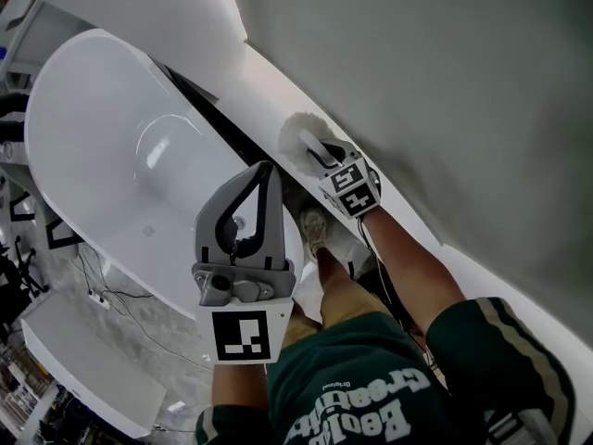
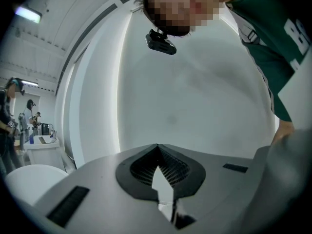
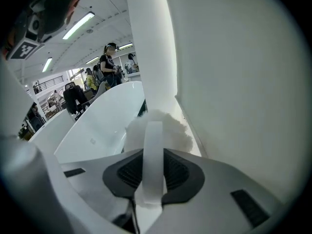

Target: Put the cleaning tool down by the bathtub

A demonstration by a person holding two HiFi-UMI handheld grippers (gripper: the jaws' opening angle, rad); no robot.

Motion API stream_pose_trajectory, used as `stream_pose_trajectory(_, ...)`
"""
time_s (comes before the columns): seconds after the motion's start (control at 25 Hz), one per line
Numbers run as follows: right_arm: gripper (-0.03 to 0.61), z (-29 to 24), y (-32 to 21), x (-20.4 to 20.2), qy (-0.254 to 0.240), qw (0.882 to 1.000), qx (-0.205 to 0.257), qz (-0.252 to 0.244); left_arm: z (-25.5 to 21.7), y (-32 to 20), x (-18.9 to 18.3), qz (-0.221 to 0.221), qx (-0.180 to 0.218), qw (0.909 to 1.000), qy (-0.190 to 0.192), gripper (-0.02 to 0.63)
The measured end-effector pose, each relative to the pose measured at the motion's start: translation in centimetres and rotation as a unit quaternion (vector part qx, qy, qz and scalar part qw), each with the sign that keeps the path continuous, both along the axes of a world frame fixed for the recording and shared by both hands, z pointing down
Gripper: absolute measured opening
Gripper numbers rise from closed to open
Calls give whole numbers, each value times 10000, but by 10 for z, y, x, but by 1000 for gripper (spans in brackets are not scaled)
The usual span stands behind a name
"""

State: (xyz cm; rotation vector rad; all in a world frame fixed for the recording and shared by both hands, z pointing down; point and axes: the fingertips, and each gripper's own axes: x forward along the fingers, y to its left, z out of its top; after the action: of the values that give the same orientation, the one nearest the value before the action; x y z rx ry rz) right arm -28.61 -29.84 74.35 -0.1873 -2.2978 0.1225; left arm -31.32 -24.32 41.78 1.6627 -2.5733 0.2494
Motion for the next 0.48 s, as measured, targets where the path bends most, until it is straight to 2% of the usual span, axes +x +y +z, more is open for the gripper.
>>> stream_pose_trajectory(0.48, 92, 62, -2, -7, 506, 9980, 97, -358, 26, 4, -6, -248, -68, 9995, 194, 3)
